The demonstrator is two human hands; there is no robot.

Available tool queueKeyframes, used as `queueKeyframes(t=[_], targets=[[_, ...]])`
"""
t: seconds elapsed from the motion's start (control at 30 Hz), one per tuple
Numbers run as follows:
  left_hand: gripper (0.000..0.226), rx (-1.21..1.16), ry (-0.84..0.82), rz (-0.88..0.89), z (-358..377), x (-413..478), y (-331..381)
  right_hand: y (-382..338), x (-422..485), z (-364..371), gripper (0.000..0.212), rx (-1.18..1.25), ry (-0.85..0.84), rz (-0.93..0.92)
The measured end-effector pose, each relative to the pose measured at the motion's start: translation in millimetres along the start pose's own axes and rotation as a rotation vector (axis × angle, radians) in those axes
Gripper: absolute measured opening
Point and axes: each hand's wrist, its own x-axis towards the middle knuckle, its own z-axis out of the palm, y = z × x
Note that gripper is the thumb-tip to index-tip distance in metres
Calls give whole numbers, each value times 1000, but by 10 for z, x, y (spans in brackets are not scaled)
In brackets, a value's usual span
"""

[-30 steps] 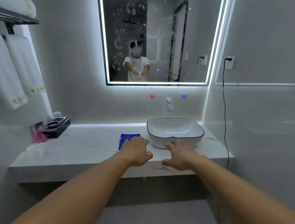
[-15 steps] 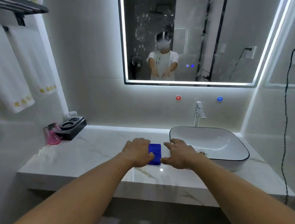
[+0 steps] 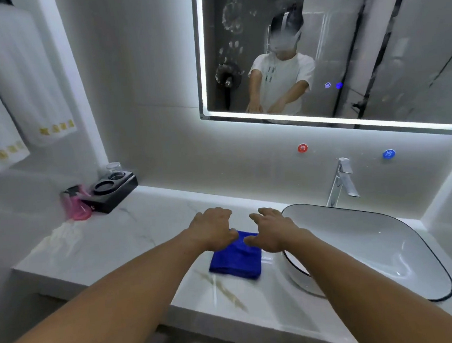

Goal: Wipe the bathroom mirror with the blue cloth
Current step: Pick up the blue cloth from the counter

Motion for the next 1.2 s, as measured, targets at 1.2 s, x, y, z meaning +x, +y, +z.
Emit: queueKeyframes(t=[1.2], targets=[[48,-3,-600,142,1783,3210,-816,938,3073,1656,56,296,-437,233]])
